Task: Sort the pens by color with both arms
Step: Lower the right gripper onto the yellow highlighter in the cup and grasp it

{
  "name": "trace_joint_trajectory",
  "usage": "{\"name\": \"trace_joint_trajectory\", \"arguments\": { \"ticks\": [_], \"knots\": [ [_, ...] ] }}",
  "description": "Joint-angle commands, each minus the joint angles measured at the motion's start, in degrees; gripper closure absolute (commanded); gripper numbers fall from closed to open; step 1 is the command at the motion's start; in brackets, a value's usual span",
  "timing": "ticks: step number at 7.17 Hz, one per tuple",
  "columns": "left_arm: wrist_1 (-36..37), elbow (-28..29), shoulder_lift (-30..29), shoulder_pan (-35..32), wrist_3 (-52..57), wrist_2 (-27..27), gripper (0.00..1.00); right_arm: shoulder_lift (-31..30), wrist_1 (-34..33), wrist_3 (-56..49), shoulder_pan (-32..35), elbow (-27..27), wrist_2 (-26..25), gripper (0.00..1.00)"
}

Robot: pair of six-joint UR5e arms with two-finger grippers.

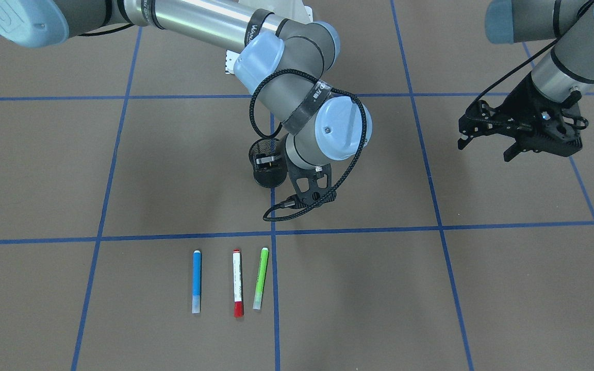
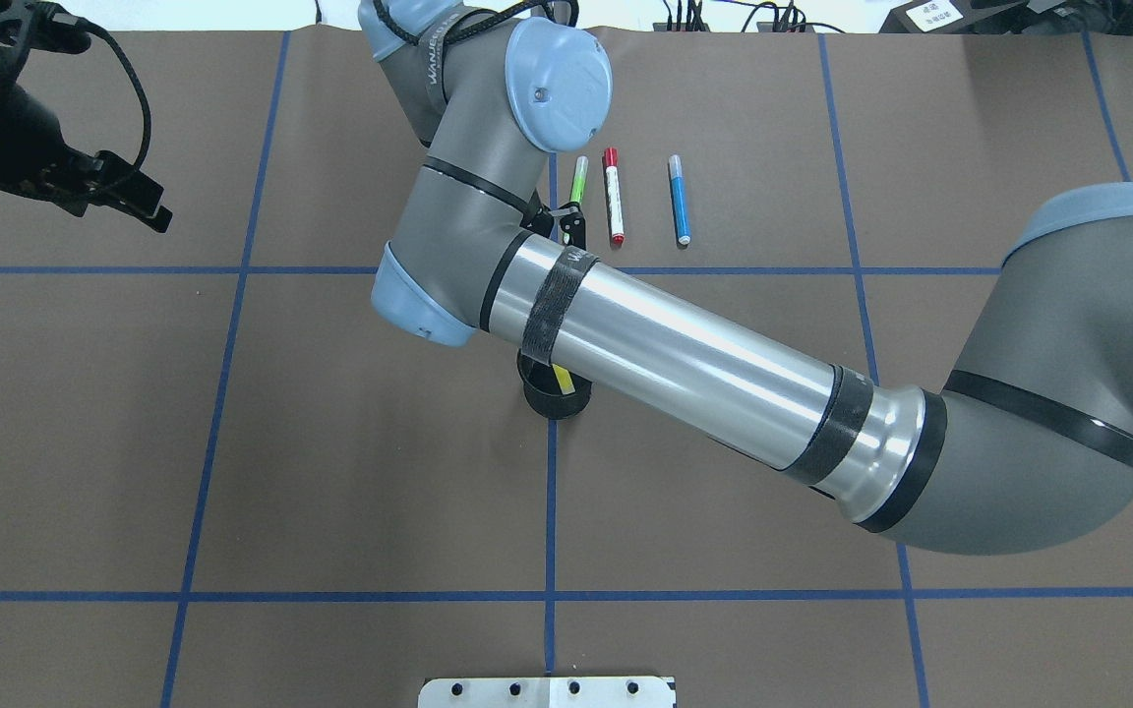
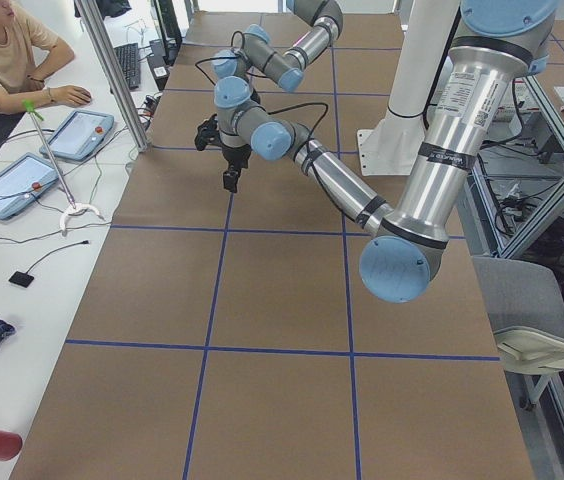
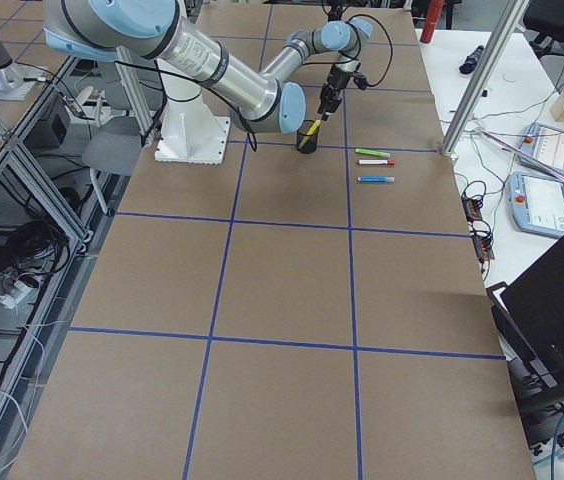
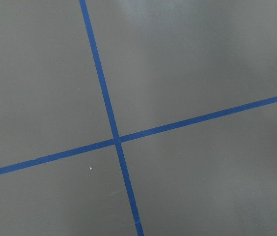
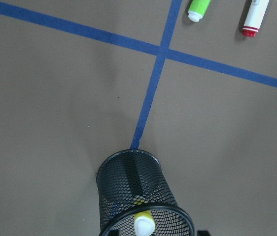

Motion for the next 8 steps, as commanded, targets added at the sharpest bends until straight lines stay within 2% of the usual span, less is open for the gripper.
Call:
{"name": "trace_joint_trajectory", "arguments": {
  "ticks": [1,3,4,8],
  "knots": [
    [0.0,-0.18,-0.01,0.03,-0.11,0.04,0.01,-1.26,2.91,-0.69,0.02,-0.07,-0.23,0.41],
    [0.0,-0.18,-0.01,0.12,-0.2,-0.05,0.01,-1.35,2.92,0.01,-0.94,0.01,-0.06,0.41],
    [0.0,-0.18,-0.09,0.12,-0.29,-0.05,0.01,-1.35,2.83,0.1,-1.12,0.19,0.29,0.44],
    [0.09,-0.18,-0.09,0.12,-0.47,-0.05,0.01,-1.35,2.74,0.1,-1.21,0.46,0.12,0.67]
  ]
}}
